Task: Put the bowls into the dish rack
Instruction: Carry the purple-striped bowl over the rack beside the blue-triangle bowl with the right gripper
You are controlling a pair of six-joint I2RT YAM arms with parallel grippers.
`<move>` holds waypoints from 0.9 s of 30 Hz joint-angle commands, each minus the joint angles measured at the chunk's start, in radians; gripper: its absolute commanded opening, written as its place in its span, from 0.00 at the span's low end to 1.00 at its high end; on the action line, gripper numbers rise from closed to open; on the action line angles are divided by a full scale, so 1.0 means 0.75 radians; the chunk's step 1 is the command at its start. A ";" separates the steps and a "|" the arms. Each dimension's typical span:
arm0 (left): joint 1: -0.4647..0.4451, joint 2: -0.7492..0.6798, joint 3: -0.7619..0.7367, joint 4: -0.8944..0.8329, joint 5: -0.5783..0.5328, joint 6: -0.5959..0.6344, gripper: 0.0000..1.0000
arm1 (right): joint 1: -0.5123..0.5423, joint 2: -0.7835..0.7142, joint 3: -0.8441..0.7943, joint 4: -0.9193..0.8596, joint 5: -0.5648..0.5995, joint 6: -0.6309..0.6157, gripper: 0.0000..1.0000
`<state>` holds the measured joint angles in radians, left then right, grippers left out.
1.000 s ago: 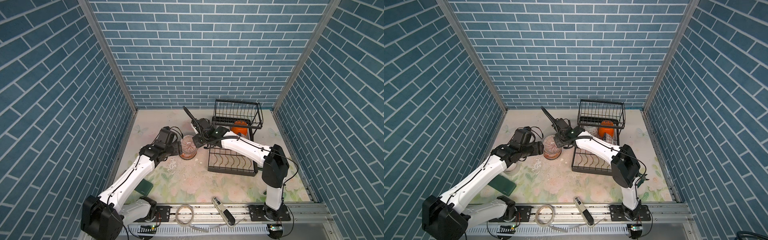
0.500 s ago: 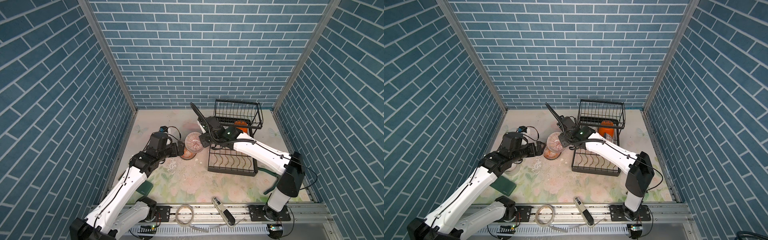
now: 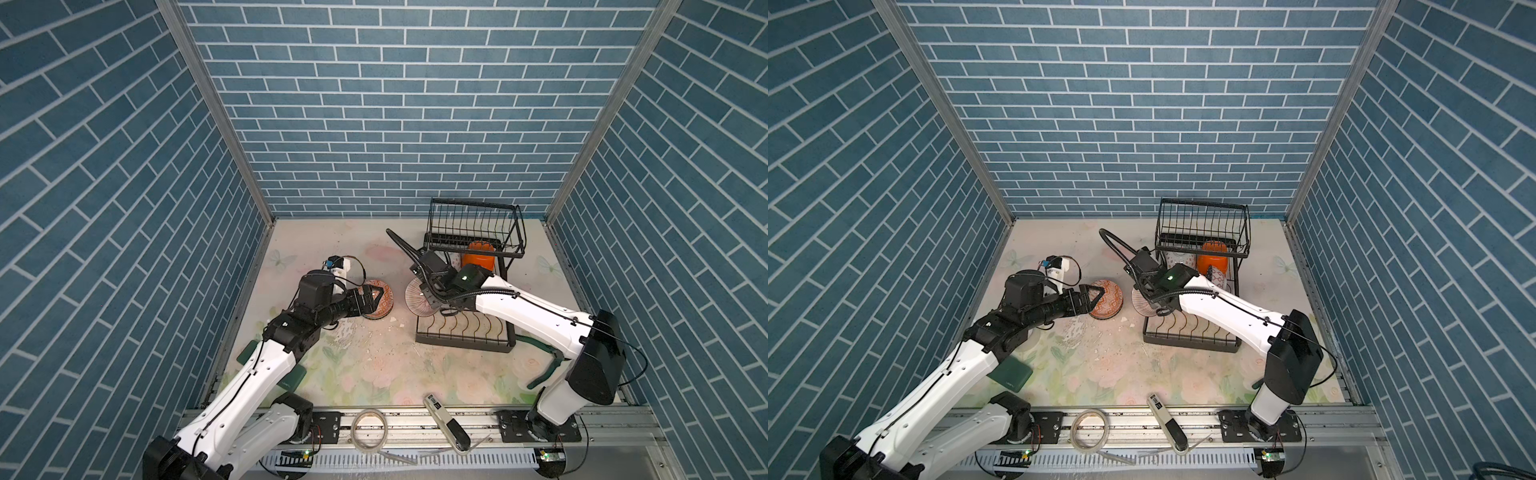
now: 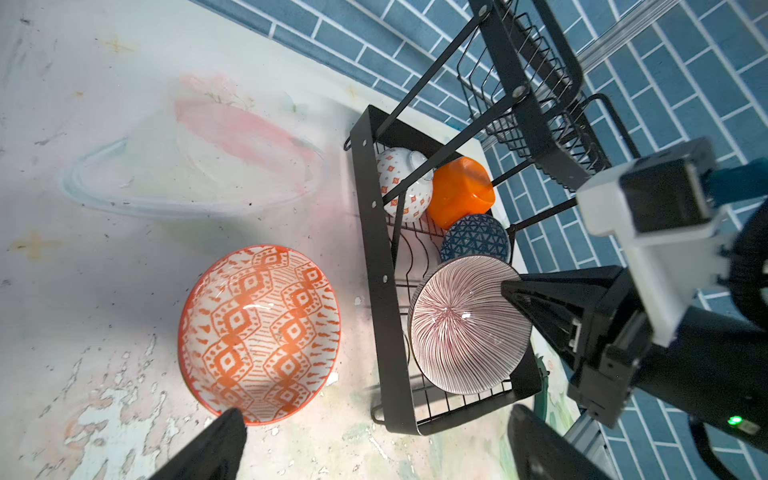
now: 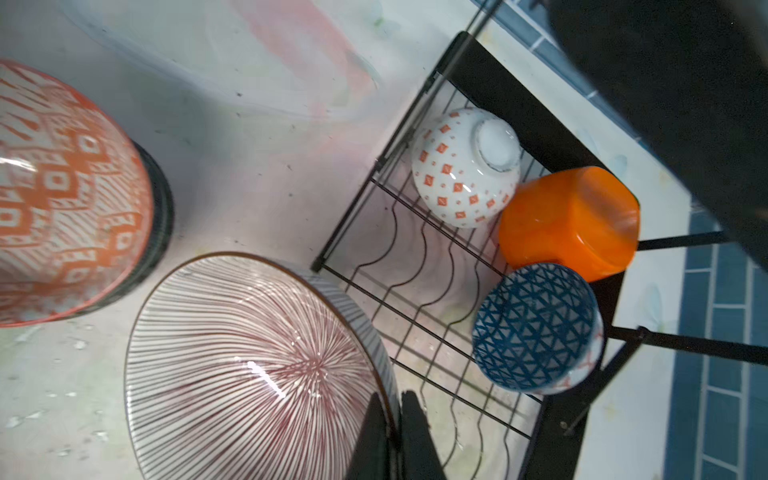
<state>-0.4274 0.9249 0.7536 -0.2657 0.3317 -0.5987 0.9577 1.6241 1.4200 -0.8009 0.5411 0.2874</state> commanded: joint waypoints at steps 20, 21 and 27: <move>0.006 0.008 -0.016 -0.049 -0.033 0.003 1.00 | 0.007 0.078 -0.161 0.020 0.743 0.011 0.00; 0.007 0.008 -0.015 -0.052 -0.037 0.006 1.00 | 0.004 0.091 -0.164 0.028 0.754 0.008 0.00; 0.007 0.008 -0.006 -0.083 -0.056 0.027 1.00 | -0.010 0.123 -0.227 0.143 0.769 -0.034 0.00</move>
<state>-0.4274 0.9306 0.7536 -0.2939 0.3073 -0.5991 0.9550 1.7092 1.2785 -0.7490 1.0363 0.2783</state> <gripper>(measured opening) 0.996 0.086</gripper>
